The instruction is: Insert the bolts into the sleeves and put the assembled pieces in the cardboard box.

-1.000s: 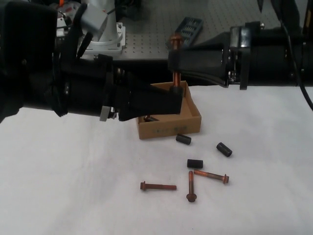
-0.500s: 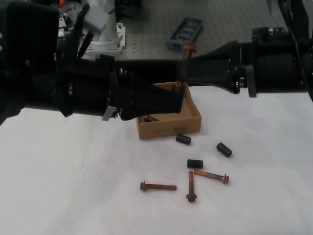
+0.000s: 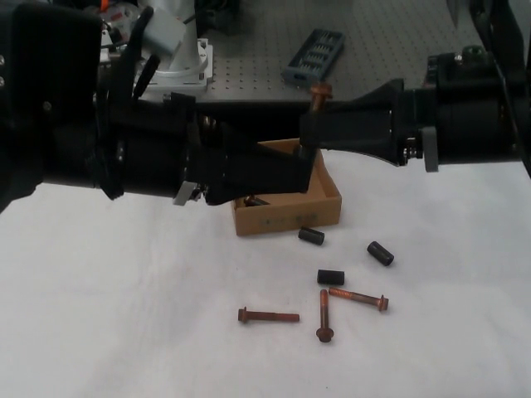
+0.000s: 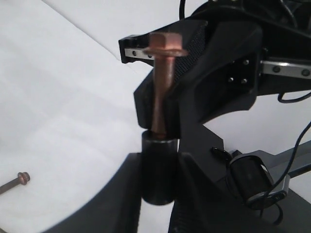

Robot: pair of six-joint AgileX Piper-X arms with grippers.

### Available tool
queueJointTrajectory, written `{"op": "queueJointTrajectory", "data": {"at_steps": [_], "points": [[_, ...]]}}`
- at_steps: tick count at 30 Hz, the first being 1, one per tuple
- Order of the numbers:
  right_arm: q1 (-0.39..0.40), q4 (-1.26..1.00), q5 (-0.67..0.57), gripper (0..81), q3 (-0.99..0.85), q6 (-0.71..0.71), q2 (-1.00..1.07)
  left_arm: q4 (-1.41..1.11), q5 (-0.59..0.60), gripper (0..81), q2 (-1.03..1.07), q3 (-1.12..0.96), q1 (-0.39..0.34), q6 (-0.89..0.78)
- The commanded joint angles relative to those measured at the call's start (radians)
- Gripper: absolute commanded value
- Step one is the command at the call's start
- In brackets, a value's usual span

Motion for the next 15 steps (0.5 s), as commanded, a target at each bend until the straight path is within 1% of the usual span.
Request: {"op": "queueJointTrajectory", "data": {"at_steps": [1,3,4,5,6,8,10,11,13,15], "points": [[-0.003,0.024,-0.061,2.7,0.000,-0.011,-0.014,-0.056,-0.032,0.6,-0.006,-0.006,0.008,0.004],[-0.003,0.026,-0.052,0.4,0.000,-0.011,-0.014,-0.080,-0.032,0.6,-0.006,-0.006,0.008,0.004],[-0.003,0.026,-0.051,2.5,0.000,-0.011,-0.014,-0.091,-0.032,0.6,-0.006,-0.006,0.008,0.004],[-0.003,0.028,-0.051,6.4,0.000,-0.011,-0.014,-0.101,-0.032,0.6,-0.006,-0.006,0.008,0.004],[-0.003,0.032,-0.046,13.0,0.000,-0.011,-0.014,-0.107,-0.032,0.6,-0.006,-0.006,0.008,0.004],[-0.003,0.051,-0.026,30.6,0.000,-0.006,-0.014,-0.107,-0.032,0.6,-0.006,-0.006,0.008,0.004],[-0.003,0.087,0.024,43.8,0.000,-0.003,-0.014,-0.107,-0.032,0.6,-0.006,-0.006,0.008,0.004],[-0.003,0.108,0.032,45.9,0.000,-0.003,-0.014,-0.107,-0.032,0.6,-0.006,-0.006,0.008,0.004],[-0.003,0.137,0.032,43.3,0.000,-0.009,-0.014,-0.107,-0.032,0.6,-0.006,-0.006,0.008,0.004],[-0.003,0.137,0.020,42.7,0.000,-0.009,-0.014,-0.107,-0.032,0.6,-0.006,-0.006,0.008,0.004]]}}
